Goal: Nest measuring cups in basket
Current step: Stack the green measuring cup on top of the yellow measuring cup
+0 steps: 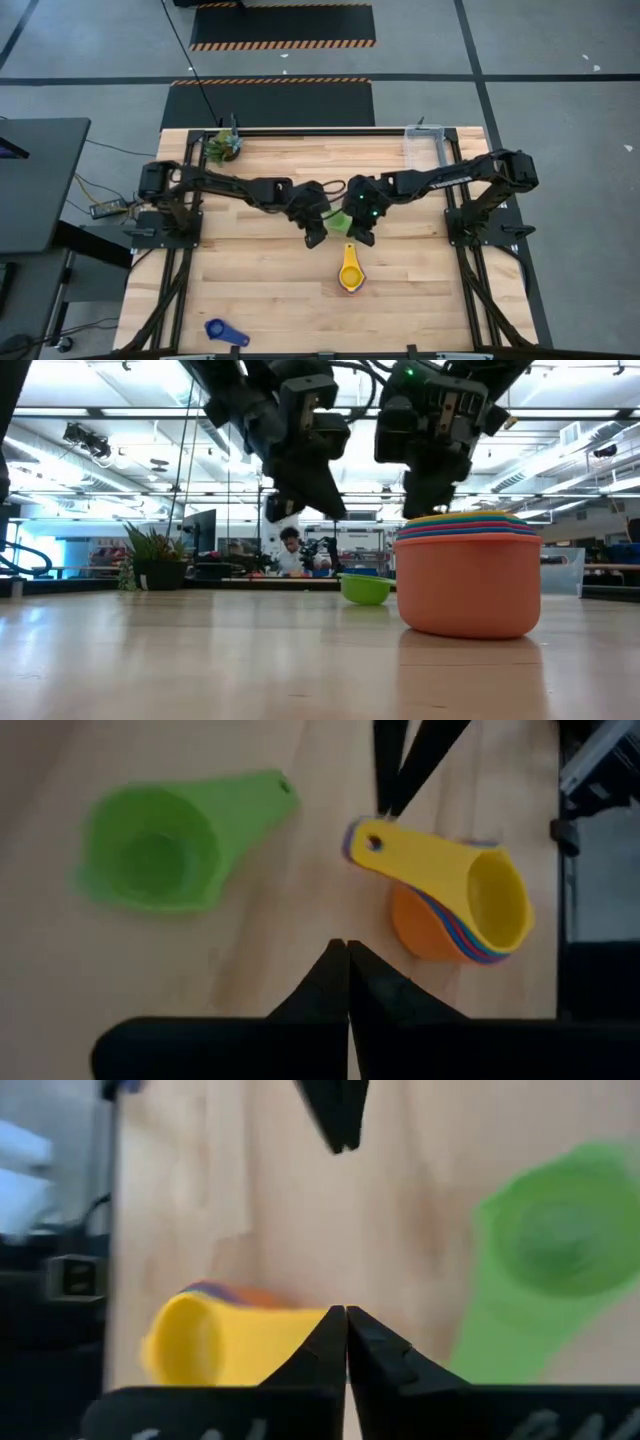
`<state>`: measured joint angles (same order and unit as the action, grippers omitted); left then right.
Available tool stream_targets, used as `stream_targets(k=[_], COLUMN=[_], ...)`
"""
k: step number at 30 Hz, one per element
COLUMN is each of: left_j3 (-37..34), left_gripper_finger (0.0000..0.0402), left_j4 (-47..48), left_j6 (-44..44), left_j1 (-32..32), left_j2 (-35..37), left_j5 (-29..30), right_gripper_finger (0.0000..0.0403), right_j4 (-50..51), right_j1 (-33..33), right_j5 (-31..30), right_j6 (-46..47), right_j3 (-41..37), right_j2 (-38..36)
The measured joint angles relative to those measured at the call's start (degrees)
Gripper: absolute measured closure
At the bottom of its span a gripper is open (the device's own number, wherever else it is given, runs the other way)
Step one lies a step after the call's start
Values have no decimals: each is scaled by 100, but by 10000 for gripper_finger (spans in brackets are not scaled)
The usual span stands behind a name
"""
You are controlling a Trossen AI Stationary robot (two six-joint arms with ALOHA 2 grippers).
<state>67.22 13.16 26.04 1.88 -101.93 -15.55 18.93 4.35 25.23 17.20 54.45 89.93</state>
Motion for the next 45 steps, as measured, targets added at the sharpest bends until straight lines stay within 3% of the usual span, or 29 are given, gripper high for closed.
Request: stream_targets(k=[7,15,19,22,30,38,42,45], left_j3=[0,0,0,0,0,-2,-2,-2], left_gripper_finger=[400,400,400,400,400,400,400,400], left_j4=[236,333,340,346,335,339,348,356], left_j6=[-129,-126,-124,-124,-120,-86,-80,-78], left_j1=[97,84,79,79,79,75,76,75], left_j2=[404,517,523,523,523,523,523,525], left_j5=[285,312,352,352,351,349,331,330], right_gripper_finger=[343,274,258,258,258,262,299,361], right_j4=[79,71,-54,-188,-472,-676,-674,-602], right_j1=[255,519,585,603,633,692,694,698], right_j5=[-1101,-1409,-1559,-1362,-1515,-966,-893,-909], right_j6=[-197,-196,-118,-211,-574,-696,-835,-1008], right_j3=[64,64,64,62,117,358,423,429], right_j2=[0,6,234,546,1150,1631,1691,1642])
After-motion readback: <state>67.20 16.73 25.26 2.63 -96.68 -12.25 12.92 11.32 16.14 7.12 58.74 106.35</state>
